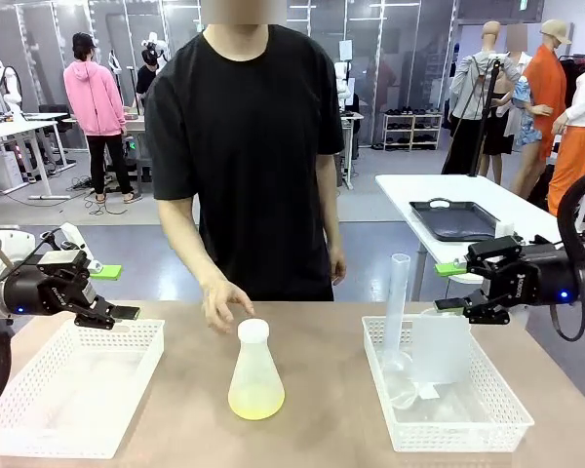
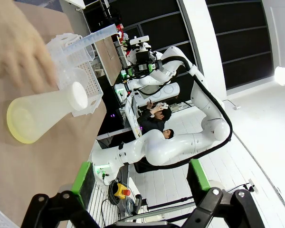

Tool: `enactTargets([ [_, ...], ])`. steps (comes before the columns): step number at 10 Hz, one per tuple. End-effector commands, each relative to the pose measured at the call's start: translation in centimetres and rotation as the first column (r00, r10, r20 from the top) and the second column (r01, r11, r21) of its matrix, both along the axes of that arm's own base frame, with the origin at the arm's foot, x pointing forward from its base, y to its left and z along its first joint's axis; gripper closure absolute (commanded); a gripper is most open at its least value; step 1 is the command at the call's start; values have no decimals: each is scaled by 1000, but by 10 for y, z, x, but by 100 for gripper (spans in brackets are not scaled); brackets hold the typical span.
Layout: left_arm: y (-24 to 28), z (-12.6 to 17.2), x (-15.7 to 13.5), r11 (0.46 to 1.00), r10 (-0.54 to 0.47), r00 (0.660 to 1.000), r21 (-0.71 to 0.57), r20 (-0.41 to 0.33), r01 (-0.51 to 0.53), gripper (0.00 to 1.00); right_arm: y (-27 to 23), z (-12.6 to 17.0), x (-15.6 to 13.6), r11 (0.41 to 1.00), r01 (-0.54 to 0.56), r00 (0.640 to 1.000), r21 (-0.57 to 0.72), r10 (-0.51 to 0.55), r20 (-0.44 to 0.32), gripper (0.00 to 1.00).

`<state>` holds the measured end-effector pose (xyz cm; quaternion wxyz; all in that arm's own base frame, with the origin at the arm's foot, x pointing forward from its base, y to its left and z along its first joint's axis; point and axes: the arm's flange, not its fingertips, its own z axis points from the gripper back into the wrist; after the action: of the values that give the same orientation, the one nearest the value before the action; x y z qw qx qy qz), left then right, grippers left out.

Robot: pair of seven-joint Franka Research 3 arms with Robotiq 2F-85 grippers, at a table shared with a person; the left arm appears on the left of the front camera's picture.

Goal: Prepare the solutions needed for the experiment.
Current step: When the human places the Big flask in the center of the table, pick up the Big flask and place it in the left Organizing basket.

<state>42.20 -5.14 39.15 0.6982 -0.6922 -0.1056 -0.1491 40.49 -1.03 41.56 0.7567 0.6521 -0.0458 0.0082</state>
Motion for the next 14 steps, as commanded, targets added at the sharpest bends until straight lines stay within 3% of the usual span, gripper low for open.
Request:
enactTargets([
  [1, -1, 1, 0, 1000, -2, 1000, -5, 2, 2, 0, 8, 0, -5, 999, 46, 998, -1, -46, -46, 7],
  [5, -1, 1, 0, 1000, -2, 1000, -5, 2, 2, 0, 9, -3, -1, 995, 94, 992, -30, -96, -87, 4],
  [6, -1, 1, 0, 1000, -2, 1000, -5, 2, 2, 0, 4, -8, -2, 999, 35, 999, 0, -35, -39, 4],
  [14, -1, 1, 0, 1000, -2, 1000, -5, 2, 2, 0, 4, -8, -2, 999, 35, 999, 0, -35, -39, 4],
])
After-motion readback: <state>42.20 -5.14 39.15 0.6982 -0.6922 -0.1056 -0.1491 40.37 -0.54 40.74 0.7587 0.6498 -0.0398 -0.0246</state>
